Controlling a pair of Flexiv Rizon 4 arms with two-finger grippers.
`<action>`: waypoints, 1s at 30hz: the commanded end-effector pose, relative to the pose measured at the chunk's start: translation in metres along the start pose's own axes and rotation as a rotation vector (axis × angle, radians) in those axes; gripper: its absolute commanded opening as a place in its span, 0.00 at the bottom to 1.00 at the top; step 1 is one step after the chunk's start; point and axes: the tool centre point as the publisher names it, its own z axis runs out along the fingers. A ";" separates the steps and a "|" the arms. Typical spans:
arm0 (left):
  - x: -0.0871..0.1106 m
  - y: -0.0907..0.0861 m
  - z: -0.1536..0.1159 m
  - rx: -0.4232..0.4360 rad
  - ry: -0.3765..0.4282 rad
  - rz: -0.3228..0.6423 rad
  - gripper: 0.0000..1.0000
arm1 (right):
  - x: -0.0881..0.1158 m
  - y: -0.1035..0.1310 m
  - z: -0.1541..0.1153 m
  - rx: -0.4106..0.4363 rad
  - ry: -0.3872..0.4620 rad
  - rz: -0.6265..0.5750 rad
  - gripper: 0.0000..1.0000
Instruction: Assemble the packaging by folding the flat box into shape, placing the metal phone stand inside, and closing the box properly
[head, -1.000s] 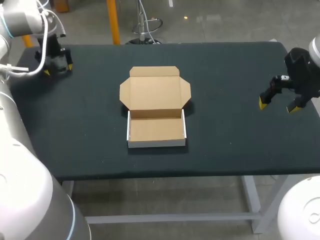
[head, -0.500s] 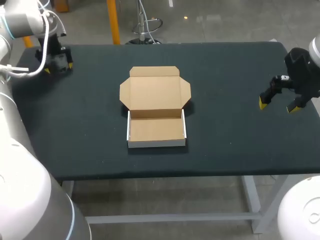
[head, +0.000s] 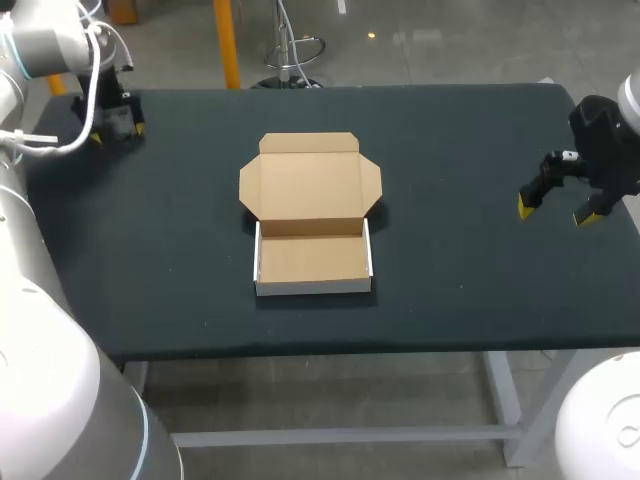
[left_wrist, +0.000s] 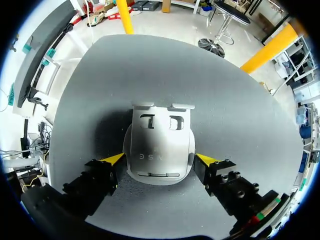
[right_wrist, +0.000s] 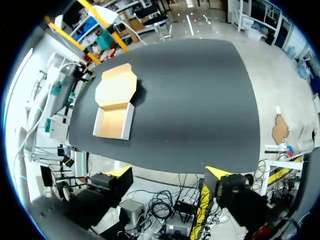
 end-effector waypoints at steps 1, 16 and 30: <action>0.002 -0.011 0.007 -0.148 -0.006 0.000 0.91 | 0.000 0.000 -0.002 0.005 0.000 -0.001 1.00; 0.002 -0.018 0.010 -0.147 -0.015 0.000 0.69 | 0.000 0.000 -0.002 0.005 0.000 -0.001 1.00; -0.007 -0.014 0.000 -0.127 -0.011 -0.007 0.00 | 0.000 0.000 -0.002 0.005 0.000 -0.001 1.00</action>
